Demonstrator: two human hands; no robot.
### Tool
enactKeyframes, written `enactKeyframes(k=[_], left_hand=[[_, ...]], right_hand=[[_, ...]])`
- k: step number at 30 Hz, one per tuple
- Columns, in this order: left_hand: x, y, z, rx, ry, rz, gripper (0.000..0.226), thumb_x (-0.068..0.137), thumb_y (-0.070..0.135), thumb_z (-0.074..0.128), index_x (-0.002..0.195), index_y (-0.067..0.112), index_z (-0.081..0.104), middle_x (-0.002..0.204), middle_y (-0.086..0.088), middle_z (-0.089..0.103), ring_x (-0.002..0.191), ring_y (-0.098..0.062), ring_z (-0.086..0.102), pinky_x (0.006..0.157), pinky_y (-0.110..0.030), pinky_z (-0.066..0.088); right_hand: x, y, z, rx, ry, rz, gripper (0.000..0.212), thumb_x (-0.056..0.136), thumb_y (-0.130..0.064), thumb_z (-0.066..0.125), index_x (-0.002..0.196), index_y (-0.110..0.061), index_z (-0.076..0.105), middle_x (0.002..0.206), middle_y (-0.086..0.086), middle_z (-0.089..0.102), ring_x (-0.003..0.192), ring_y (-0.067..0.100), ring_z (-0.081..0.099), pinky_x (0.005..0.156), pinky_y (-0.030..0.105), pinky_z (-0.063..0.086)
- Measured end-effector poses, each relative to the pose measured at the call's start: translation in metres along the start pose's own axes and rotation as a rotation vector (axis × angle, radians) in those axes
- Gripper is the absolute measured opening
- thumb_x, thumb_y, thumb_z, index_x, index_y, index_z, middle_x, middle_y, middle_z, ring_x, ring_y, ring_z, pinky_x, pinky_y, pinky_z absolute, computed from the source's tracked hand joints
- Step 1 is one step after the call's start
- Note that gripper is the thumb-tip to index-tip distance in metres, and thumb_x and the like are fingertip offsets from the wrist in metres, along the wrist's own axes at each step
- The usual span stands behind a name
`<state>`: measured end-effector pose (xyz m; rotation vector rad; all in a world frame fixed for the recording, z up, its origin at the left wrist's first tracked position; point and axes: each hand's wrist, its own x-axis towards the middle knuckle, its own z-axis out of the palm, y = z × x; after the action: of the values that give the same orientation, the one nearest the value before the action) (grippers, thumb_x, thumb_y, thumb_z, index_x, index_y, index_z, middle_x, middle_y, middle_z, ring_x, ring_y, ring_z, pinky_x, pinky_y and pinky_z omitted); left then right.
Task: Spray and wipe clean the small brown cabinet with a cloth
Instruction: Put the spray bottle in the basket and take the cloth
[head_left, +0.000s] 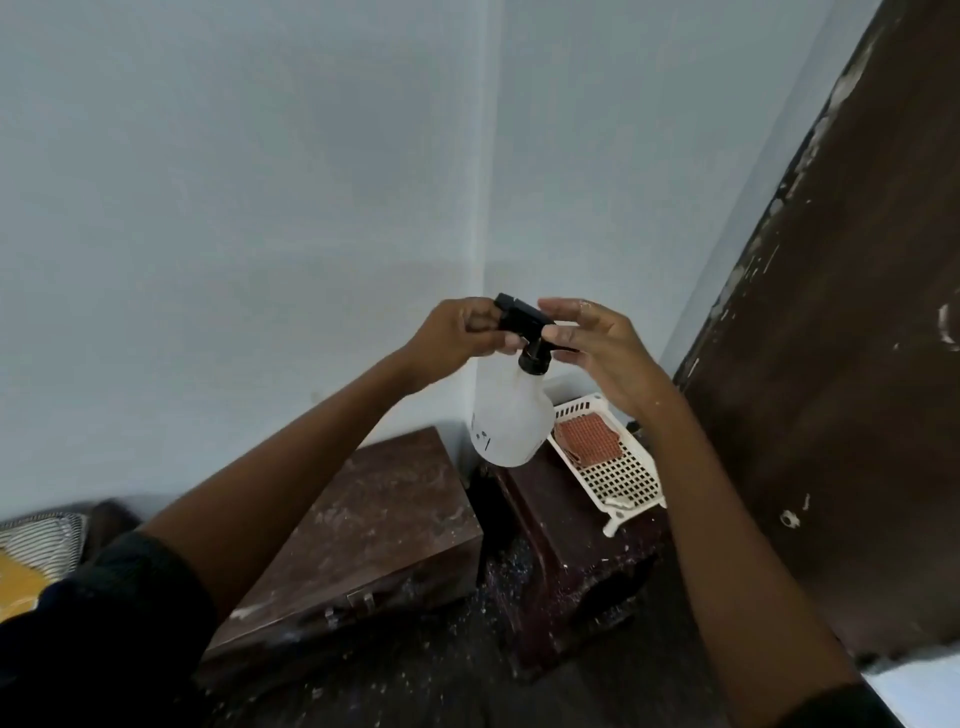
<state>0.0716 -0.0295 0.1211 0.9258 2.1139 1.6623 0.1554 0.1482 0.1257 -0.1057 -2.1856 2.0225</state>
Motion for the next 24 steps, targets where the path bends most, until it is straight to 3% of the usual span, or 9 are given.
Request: enactKeyframes(k=[4, 8, 10, 12, 15, 18, 20, 24], left_hand=[[0.014, -0.012, 0.009, 0.013, -0.017, -0.062, 0.03, 0.075, 0.003, 0.073, 0.103, -0.005, 0.065, 0.095, -0.018, 0.071, 0.088, -0.02, 0.069, 0.086, -0.029, 0.053], [0.031, -0.044, 0.027, 0.002, -0.091, -0.069, 0.027, 0.072, 0.003, 0.076, 0.097, -0.003, 0.067, 0.092, -0.017, 0.071, 0.085, -0.019, 0.068, 0.088, -0.036, 0.053], [0.042, -0.058, 0.038, 0.015, -0.103, -0.07, 0.032, 0.069, 0.012, 0.078, 0.095, -0.002, 0.067, 0.092, -0.018, 0.072, 0.089, -0.029, 0.069, 0.087, -0.042, 0.053], [0.052, -0.066, 0.052, 0.075, -0.111, -0.072, 0.029, 0.072, 0.016, 0.076, 0.095, 0.0, 0.068, 0.092, -0.015, 0.072, 0.089, -0.027, 0.069, 0.084, -0.04, 0.053], [0.071, -0.07, 0.076, 0.189, -0.233, -0.081, 0.015, 0.082, 0.015, 0.068, 0.089, 0.003, 0.064, 0.074, -0.002, 0.065, 0.07, -0.011, 0.059, 0.067, -0.024, 0.045], [0.092, -0.072, 0.102, 0.317, -0.416, -0.053, 0.019, 0.088, 0.014, 0.059, 0.098, -0.002, 0.062, 0.087, -0.013, 0.063, 0.082, -0.023, 0.058, 0.068, -0.028, 0.04], [0.106, -0.075, 0.119, 0.367, -0.449, -0.041, 0.019, 0.087, 0.011, 0.057, 0.098, -0.003, 0.063, 0.091, -0.016, 0.061, 0.085, -0.027, 0.057, 0.069, -0.029, 0.04], [0.134, -0.09, 0.158, 0.361, -0.453, -0.098, 0.02, 0.086, 0.009, 0.056, 0.099, -0.003, 0.066, 0.094, -0.018, 0.063, 0.083, -0.021, 0.052, 0.066, -0.026, 0.034]], right_hand=[[0.008, -0.014, -0.015, -0.36, -0.038, 0.024, 0.02, 0.072, -0.008, 0.076, 0.084, -0.021, 0.07, 0.077, -0.005, 0.069, 0.067, 0.006, 0.062, 0.065, 0.022, 0.05], [0.013, 0.009, -0.014, -0.675, -0.037, 0.032, 0.013, 0.075, -0.014, 0.074, 0.087, -0.009, 0.071, 0.079, 0.003, 0.068, 0.066, 0.011, 0.059, 0.059, 0.01, 0.044], [0.015, 0.024, -0.019, -0.683, 0.028, 0.043, 0.012, 0.077, -0.013, 0.073, 0.088, -0.009, 0.071, 0.075, -0.004, 0.064, 0.064, 0.005, 0.055, 0.056, 0.008, 0.04], [0.014, 0.036, -0.029, -0.663, 0.079, 0.074, 0.009, 0.077, -0.011, 0.072, 0.083, -0.015, 0.068, 0.071, -0.012, 0.06, 0.065, 0.003, 0.054, 0.061, 0.013, 0.041], [0.016, 0.058, -0.053, -0.697, 0.153, 0.132, 0.013, 0.074, -0.011, 0.074, 0.081, -0.017, 0.066, 0.072, -0.005, 0.061, 0.071, 0.016, 0.059, 0.067, 0.029, 0.045], [0.017, 0.081, -0.08, -0.766, 0.185, 0.199, 0.015, 0.074, -0.012, 0.074, 0.087, -0.008, 0.069, 0.082, 0.007, 0.068, 0.08, 0.025, 0.064, 0.072, 0.038, 0.05], [0.021, 0.095, -0.099, -0.808, 0.163, 0.236, 0.018, 0.074, -0.012, 0.074, 0.091, -0.007, 0.07, 0.084, 0.007, 0.069, 0.08, 0.025, 0.065, 0.074, 0.042, 0.052], [0.034, 0.13, -0.137, -0.845, 0.138, 0.325, 0.02, 0.077, -0.012, 0.071, 0.096, -0.007, 0.069, 0.085, 0.004, 0.065, 0.074, 0.018, 0.058, 0.066, 0.028, 0.045]])
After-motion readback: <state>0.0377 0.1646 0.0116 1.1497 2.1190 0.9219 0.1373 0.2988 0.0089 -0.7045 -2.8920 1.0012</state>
